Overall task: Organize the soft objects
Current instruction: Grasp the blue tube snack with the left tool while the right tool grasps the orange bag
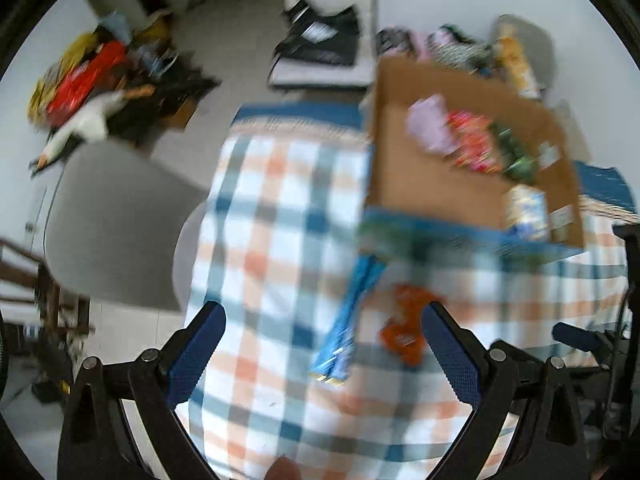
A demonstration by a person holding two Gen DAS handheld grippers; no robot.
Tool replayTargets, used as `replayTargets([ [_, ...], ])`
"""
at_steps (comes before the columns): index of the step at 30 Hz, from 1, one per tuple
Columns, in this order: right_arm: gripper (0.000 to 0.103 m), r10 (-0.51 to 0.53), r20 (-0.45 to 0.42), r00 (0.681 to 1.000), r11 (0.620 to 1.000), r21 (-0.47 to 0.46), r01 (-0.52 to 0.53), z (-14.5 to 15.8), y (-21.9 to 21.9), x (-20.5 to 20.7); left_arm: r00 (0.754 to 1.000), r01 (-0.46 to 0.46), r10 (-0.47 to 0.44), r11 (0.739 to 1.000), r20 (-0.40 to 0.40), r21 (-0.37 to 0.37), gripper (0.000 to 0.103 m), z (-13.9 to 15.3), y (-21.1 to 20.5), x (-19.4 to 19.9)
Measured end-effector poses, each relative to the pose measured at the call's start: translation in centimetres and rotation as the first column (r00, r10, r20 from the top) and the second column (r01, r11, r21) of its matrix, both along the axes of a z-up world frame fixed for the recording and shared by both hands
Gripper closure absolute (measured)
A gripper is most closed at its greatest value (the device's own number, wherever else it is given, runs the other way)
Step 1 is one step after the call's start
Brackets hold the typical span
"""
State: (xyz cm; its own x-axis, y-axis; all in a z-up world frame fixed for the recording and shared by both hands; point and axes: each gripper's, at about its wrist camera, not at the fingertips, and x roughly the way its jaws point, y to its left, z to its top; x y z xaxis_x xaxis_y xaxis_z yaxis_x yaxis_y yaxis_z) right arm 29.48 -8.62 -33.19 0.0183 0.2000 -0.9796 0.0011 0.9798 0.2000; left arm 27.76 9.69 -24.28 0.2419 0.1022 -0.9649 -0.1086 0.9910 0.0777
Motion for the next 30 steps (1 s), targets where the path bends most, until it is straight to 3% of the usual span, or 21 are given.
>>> replayTargets([
  [4,0.001,-0.062,-0.151,0.987,0.994,0.079,0.075,-7.5,2.5,0.6,0.994,-0.074,0.074,0.997,-0.082,0.008,0.003,-4.5,3.1,-1.1],
  [6,0.009,-0.105,-0.218,0.97,0.986,0.102,0.13,-10.7,3.1,0.8,0.989,-0.097,0.098,0.995,-0.115,0.012,0.003,-6.3,4.2,-1.3],
  [8,0.024,-0.125,-0.254,0.959,0.98,0.118,0.159,-12.7,3.6,0.7,0.983,-0.119,0.116,0.993,-0.139,-0.009,0.003,-7.8,5.0,-1.4],
  [9,0.024,-0.129,-0.265,0.955,0.975,0.142,0.171,-13.5,4.0,0.6,0.982,-0.123,0.119,0.992,-0.147,-0.016,0.003,-8.2,5.1,-1.4],
  [10,0.025,-0.131,-0.27,0.954,0.974,0.147,0.175,-13.9,4.3,0.6,0.981,-0.122,0.117,0.992,-0.155,-0.023,0.003,-8.6,5.2,-1.3],
  [13,0.057,-0.088,-0.26,0.962,0.98,0.152,0.131,-13.7,5.8,0.4,0.98,-0.107,0.099,0.994,-0.173,-0.035,0.003,-9.8,4.7,-0.6],
  [17,0.058,-0.039,-0.217,0.975,0.996,0.065,0.054,-12.1,5.9,-0.4,0.977,-0.061,0.048,0.996,-0.207,-0.058,0.003,-11.3,2.9,0.9],
  [23,0.059,-0.068,-0.223,0.972,0.997,0.025,0.076,-11.0,1.3,-2.4,0.96,0.04,-0.052,0.998,-0.274,-0.051,0.003,-15.2,-0.4,2.8],
  [24,0.059,-0.076,-0.227,0.971,0.997,0.014,0.081,-10.9,0.3,-3.0,0.954,0.06,-0.072,0.997,-0.292,-0.049,0.005,-16.1,-1.0,3.1],
  [26,0.059,-0.095,-0.226,0.97,0.995,-0.001,0.097,-10.8,-1.3,-3.4,0.938,0.089,-0.099,0.995,-0.332,-0.047,0.02,-17.8,-1.8,3.3],
  [27,0.059,-0.096,-0.226,0.969,0.995,-0.01,0.096,-10.9,-1.9,-3.8,0.929,0.098,-0.109,0.994,-0.354,-0.048,0.038,-18.6,-2.1,3.3],
  [28,0.059,-0.097,-0.235,0.967,0.995,-0.007,0.098,-11.1,-2.2,-4.0,0.923,0.103,-0.116,0.993,-0.366,-0.053,0.047,-19.1,-2.3,3.2],
  [30,0.057,-0.125,-0.251,0.96,0.991,0.021,0.134,-11.8,-2.8,-4.3,0.927,0.125,-0.133,0.991,-0.35,-0.045,0.054,-19.1,-2.8,2.9],
])
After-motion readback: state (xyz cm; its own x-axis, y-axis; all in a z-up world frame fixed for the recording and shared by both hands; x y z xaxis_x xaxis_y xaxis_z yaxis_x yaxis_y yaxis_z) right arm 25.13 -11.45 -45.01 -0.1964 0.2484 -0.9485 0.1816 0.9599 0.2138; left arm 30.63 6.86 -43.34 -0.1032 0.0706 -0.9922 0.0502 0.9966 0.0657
